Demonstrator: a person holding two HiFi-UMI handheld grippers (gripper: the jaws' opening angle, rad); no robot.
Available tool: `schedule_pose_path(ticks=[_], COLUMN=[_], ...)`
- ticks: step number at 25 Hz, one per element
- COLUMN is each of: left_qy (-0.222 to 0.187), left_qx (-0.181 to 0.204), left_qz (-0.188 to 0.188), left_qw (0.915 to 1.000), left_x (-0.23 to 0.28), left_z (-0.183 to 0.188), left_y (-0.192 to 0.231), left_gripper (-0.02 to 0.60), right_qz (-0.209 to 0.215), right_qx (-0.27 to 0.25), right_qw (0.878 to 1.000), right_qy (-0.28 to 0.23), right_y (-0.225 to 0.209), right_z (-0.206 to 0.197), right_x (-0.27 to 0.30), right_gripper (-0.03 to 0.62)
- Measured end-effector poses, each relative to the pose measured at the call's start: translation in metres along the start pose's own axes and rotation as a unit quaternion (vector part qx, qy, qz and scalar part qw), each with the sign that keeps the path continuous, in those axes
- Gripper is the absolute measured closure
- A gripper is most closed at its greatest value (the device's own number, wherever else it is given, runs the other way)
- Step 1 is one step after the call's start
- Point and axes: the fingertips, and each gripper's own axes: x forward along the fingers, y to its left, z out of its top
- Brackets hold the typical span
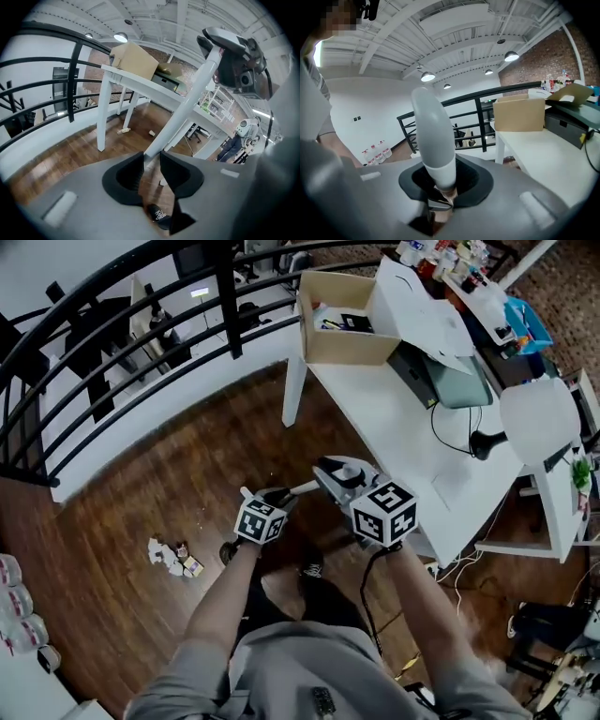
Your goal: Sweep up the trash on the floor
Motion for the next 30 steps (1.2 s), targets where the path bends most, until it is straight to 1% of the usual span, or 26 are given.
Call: schedule_pose_path(ticks=[4,8,9,10,12,13,16,20,25,27,30], left_qy=[0.005,0.0,-0.009,-0.024,-0.048,-0.051,-0.042,-0.026,-0.012,-0.006,0.003], left_qx=[-0.019,-0.038,-0.048,-0.065,-0.098,-0.104,-0.091,-0.075,-0.062,-0.061,-0.06], left_qz=[-0.002,-0.002,0.0,0.006,0.02,0.025,0.034,0.038,0.037,0.036,0.035], left_qw=[0.9998,0.9993,0.9988,0.9976,0.9938,0.993,0.9944,0.9961,0.9973,0.9975,0.9975], left_x=[0.038,0.071,0.077,0.081,0.089,0.093,0.103,0.11,0.113,0.112,0.108], left_z=[-0.01,-0.013,-0.011,-0.008,-0.001,0.001,0.003,-0.001,-0.002,-0.005,-0.01], left_y=[-0.027,-0.051,-0.055,-0.055,-0.049,-0.046,-0.044,-0.049,-0.055,-0.057,-0.061], left_gripper=[0.471,0.482,0.506,0.577,0.578,0.578,0.578,0.578,0.578,0.578,0.578], right_qz=[0.009,0.005,0.002,-0.001,0.0,0.0,-0.007,-0.009,0.003,-0.002,-0.021], right_qx=[-0.003,-0.005,-0.005,-0.005,-0.002,-0.003,-0.001,0.009,0.002,-0.007,-0.011], right_qw=[1.0,0.999,0.999,0.999,0.999,0.999,0.999,0.999,1.0,1.0,1.0], right_qy=[0.024,0.035,0.038,0.039,0.042,0.044,0.044,0.039,0.029,0.024,0.017], right_y=[-0.029,-0.06,-0.069,-0.079,-0.098,-0.108,-0.133,-0.153,-0.159,-0.16,-0.165], right_z=[-0.028,-0.046,-0.049,-0.052,-0.055,-0.056,-0.059,-0.06,-0.058,-0.057,-0.056], right_x=[-0.023,-0.043,-0.047,-0.05,-0.057,-0.06,-0.067,-0.072,-0.071,-0.071,-0.075], right_gripper=[0.53,0.53,0.53,0.53,0.531,0.531,0.531,0.531,0.53,0.525,0.465])
